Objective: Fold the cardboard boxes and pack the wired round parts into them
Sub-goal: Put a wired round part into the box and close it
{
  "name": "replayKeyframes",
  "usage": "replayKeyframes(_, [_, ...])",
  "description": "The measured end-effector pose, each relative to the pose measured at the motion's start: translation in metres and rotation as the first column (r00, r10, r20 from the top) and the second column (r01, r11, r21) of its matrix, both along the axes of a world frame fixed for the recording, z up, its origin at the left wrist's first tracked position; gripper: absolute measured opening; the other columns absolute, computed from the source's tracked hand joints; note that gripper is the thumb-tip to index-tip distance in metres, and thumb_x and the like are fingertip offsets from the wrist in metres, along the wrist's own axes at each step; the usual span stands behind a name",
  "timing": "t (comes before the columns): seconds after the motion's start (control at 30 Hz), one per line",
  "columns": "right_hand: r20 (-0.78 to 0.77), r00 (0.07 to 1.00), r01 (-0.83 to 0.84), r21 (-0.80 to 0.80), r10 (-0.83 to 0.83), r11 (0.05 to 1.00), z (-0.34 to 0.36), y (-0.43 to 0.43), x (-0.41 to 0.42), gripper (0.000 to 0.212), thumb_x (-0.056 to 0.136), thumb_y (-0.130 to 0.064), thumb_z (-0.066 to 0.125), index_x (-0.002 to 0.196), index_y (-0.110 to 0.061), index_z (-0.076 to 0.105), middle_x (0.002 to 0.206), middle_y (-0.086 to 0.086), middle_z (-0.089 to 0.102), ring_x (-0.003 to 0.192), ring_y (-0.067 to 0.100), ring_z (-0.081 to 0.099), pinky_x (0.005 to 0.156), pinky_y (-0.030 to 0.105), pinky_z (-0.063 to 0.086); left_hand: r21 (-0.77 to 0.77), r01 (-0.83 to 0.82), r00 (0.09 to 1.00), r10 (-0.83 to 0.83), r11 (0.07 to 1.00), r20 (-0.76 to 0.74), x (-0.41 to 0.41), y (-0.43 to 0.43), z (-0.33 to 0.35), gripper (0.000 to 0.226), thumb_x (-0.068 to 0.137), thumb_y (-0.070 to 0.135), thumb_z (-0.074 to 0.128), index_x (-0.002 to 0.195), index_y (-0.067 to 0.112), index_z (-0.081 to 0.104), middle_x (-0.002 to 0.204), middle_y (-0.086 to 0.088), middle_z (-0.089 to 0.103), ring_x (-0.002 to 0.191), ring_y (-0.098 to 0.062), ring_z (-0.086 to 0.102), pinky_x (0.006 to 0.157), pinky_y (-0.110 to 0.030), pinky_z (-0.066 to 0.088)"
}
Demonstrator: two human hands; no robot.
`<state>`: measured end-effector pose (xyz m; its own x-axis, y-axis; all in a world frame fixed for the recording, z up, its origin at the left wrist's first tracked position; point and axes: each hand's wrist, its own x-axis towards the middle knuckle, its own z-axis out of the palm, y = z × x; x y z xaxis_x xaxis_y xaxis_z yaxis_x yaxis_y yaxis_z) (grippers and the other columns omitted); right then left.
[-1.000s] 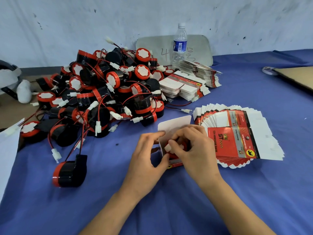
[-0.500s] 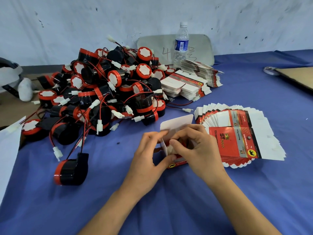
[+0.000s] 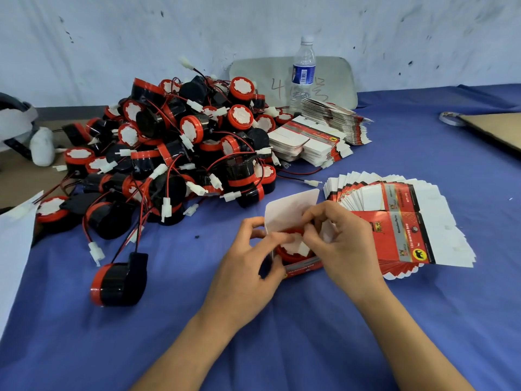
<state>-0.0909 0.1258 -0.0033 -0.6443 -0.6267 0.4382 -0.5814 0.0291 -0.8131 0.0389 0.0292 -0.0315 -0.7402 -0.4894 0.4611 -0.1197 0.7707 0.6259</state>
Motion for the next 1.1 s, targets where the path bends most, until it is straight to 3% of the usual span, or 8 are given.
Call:
replayKeyframes(0.07, [-0.085,0.996,0.012,-0.004,-0.012,1.0,-0.001,0.0,-0.003,0.024,0.079,0.008,0.066,0.078,-0.016,0.064,0.078,0.0,0.066,0.072,0.014,0.059,0.061,0.017,0.045,-0.09,-0.034,0.999,0.035,0.995,0.006,0.001,0.001,0.002,0.025,0.083,0.027,0.045,0.102,0.038,0.058,0.134,0.008,0.042,0.104,-0.006,0.057,0.061,-0.033,0.056])
replayKeyframes(0.17, [-0.241,0.971,0.001,0.007,0.0,1.0,-0.003,0.001,-0.005,0.017,0.077,0.011,0.066,0.079,-0.006,0.066,0.077,0.007,0.063,0.068,0.026,0.06,0.061,0.031,0.045,-0.184,-0.052,0.998,0.058,0.982,0.027,0.001,0.002,0.003,0.029,0.081,0.013,0.054,0.099,0.033,0.066,0.148,-0.006,0.037,0.113,-0.024,0.06,0.058,-0.038,0.057])
replayKeyframes(0.27, [-0.362,0.932,0.021,0.018,-0.013,1.0,-0.002,0.003,-0.009,0.017,0.075,0.013,0.067,0.08,-0.003,0.067,0.078,0.007,0.063,0.063,0.024,0.058,0.057,0.029,0.045,-0.217,-0.047,0.997,0.058,0.975,0.042,0.001,0.004,0.004,0.033,0.078,0.001,0.062,0.096,0.027,0.074,0.152,-0.01,0.035,0.116,-0.028,0.06,0.059,-0.04,0.059])
replayKeyframes(0.43, [-0.485,0.874,0.023,0.059,0.009,0.998,0.003,0.005,-0.012,0.017,0.073,0.014,0.07,0.082,-0.001,0.068,0.078,0.005,0.063,0.066,0.018,0.054,0.058,0.028,0.049,-0.18,-0.094,0.995,0.1,0.979,0.028,0.001,0.007,0.005,0.021,0.081,0.01,0.053,0.086,0.02,0.071,0.152,-0.005,0.035,0.108,-0.022,0.063,0.059,-0.032,0.056])
replayKeyframes(0.6, [-0.403,0.914,-0.03,0.06,0.052,0.998,0.004,0.008,-0.013,0.02,0.074,0.013,0.068,0.087,-0.002,0.068,0.076,0.003,0.059,0.068,0.021,0.054,0.062,0.039,0.054,-0.14,-0.11,0.991,0.119,0.984,0.063,0.0,0.009,0.004,0.001,0.086,0.024,0.06,0.087,0.024,0.061,0.153,0.001,0.031,0.075,-0.021,0.065,0.051,-0.023,0.046])
replayKeyframes(0.83, [-0.503,0.856,-0.06,0.135,0.121,0.989,0.005,0.009,-0.015,0.023,0.07,0.009,0.074,0.087,-0.005,0.067,0.076,0.001,0.058,0.074,0.015,0.049,0.063,0.023,0.044,-0.15,-0.157,0.981,0.172,0.976,0.092,-0.002,0.013,0.0,0.02,0.083,0.041,0.066,0.093,0.026,0.058,0.154,0.0,0.026,0.086,-0.02,0.067,0.056,-0.027,0.053])
replayKeyframes(0.97, [-0.49,0.861,-0.064,0.165,0.138,0.984,0.004,0.01,-0.017,0.018,0.077,0.005,0.07,0.091,-0.006,0.069,0.079,0.001,0.063,0.084,0.022,0.055,0.068,0.036,0.052,-0.135,-0.175,0.975,0.191,0.975,0.111,-0.002,0.014,-0.001,0.027,0.083,0.051,0.053,0.091,0.025,0.053,0.154,0.001,0.028,0.085,-0.02,0.067,0.056,-0.03,0.054])
replayKeyframes(1.1, [-0.582,0.808,0.064,0.239,0.091,0.969,0.0,0.009,-0.014,0.01,0.078,-0.008,0.066,0.085,-0.011,0.073,0.074,-0.003,0.069,0.102,0.029,0.061,0.094,0.05,0.045,-0.107,-0.175,0.976,0.186,0.979,0.111,-0.003,0.013,-0.003,0.03,0.084,0.05,0.051,0.09,0.021,0.053,0.154,0.002,0.03,0.1,-0.022,0.065,0.062,-0.027,0.05])
